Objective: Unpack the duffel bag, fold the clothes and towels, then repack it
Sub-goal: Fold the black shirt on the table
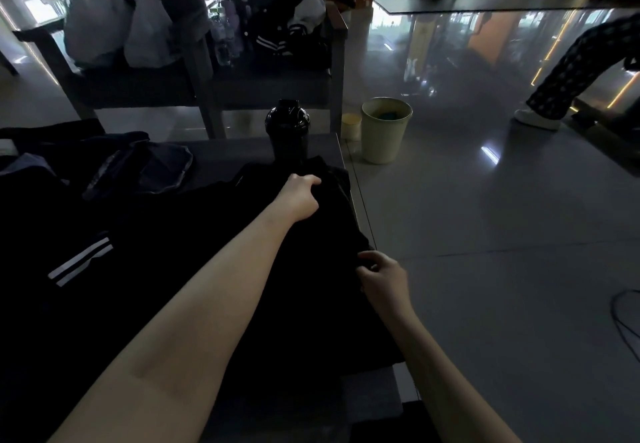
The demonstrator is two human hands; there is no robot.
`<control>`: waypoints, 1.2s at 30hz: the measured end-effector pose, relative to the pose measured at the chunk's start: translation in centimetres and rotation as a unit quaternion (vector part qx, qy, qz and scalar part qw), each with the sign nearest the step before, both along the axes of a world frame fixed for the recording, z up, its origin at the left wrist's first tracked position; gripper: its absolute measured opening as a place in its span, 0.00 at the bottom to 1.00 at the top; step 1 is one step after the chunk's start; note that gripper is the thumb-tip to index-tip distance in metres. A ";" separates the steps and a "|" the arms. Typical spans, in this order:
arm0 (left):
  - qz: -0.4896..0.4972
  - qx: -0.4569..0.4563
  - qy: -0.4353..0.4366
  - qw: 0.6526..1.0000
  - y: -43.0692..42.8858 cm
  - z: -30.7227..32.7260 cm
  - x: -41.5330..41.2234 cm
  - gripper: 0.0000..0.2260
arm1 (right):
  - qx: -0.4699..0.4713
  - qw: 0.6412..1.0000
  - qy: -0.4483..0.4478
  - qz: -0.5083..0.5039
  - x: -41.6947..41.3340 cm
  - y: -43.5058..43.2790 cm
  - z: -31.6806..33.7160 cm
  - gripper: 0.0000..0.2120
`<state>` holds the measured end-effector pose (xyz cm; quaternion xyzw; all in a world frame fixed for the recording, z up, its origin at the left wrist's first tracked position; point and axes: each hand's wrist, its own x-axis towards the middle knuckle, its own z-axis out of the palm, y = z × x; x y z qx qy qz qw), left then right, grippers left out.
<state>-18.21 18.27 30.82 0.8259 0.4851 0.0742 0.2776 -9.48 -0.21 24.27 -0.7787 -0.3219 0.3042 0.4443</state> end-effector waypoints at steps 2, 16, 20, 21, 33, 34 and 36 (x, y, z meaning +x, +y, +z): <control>0.015 0.007 -0.030 0.999 0.1 -0.2 0.3 0.23 | -0.011 0.999 -0.037 -0.001 -0.4 0.0 -0.2 0.13; -0.043 0.168 0.051 0.984 -0.1 -1.6 -0.2 0.28 | -0.044 0.975 -0.218 -0.003 -1.8 -0.2 -1.0 0.19; -0.091 0.160 0.151 0.971 -0.9 -3.3 -3.5 0.28 | -0.140 0.947 -0.285 0.059 -1.8 0.6 -0.8 0.23; -0.096 0.157 0.167 0.969 -1.0 -3.5 -4.1 0.28 | -0.151 0.945 -0.284 0.061 -1.8 0.8 -0.5 0.21; 0.038 0.118 0.137 0.983 -1.4 -1.6 -14.2 0.24 | -0.036 0.923 -0.319 0.211 -5.8 5.1 3.5 0.27; 0.055 0.104 0.146 0.982 -1.3 -1.6 -15.5 0.24 | -0.035 0.918 -0.322 0.229 -6.5 5.9 3.8 0.27; 0.088 0.066 0.164 0.980 -1.2 -1.9 -18.3 0.24 | -0.043 0.901 -0.339 0.266 -8.0 7.7 4.3 0.28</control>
